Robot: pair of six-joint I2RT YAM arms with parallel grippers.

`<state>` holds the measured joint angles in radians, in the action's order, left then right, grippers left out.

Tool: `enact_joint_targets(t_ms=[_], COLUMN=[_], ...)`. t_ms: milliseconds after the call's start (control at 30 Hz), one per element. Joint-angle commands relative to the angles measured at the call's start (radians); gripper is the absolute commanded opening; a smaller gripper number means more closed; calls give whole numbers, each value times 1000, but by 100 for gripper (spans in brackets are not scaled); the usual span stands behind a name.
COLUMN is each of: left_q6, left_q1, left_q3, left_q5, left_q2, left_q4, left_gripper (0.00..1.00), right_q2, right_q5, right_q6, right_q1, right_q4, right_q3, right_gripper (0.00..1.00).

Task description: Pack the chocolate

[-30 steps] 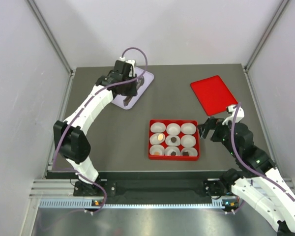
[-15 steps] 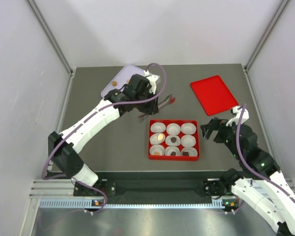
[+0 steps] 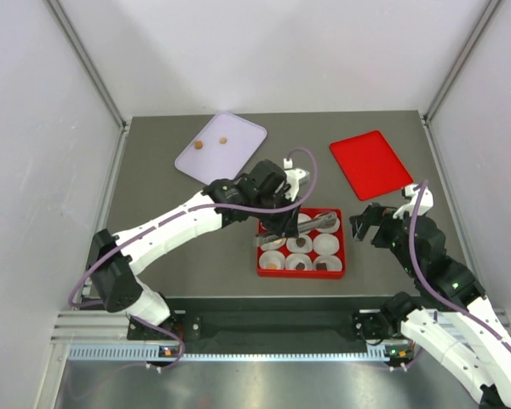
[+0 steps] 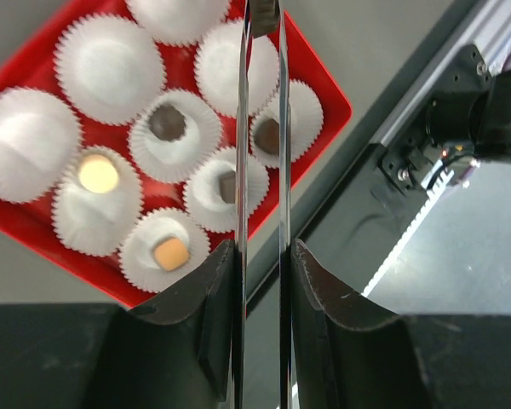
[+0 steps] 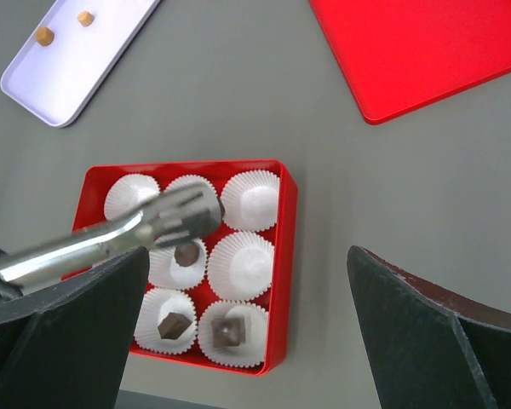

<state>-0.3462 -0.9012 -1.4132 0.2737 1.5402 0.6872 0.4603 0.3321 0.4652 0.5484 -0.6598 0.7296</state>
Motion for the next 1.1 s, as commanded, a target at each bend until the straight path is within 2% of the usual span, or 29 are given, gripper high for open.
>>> enact_joint_targets(t_ms=[0,300,1067], left_q6=[-19,-7,-7], left_q1=[-28,-62,-65], left_q3=[33,48,95], left_q5=[47,45,10], left_q2=[-38,-6,92], left_q4=[-84,-81,-117], left_gripper=[31,31,32], right_q2=[-8,-12,-17], right_q5=[22,19,24], right_q6=[7,10,7], right_q1=[-8,-8,-8], right_q4=[-9,-9,-6], right_q3=[37,30,16], right_gripper=[100,100,100])
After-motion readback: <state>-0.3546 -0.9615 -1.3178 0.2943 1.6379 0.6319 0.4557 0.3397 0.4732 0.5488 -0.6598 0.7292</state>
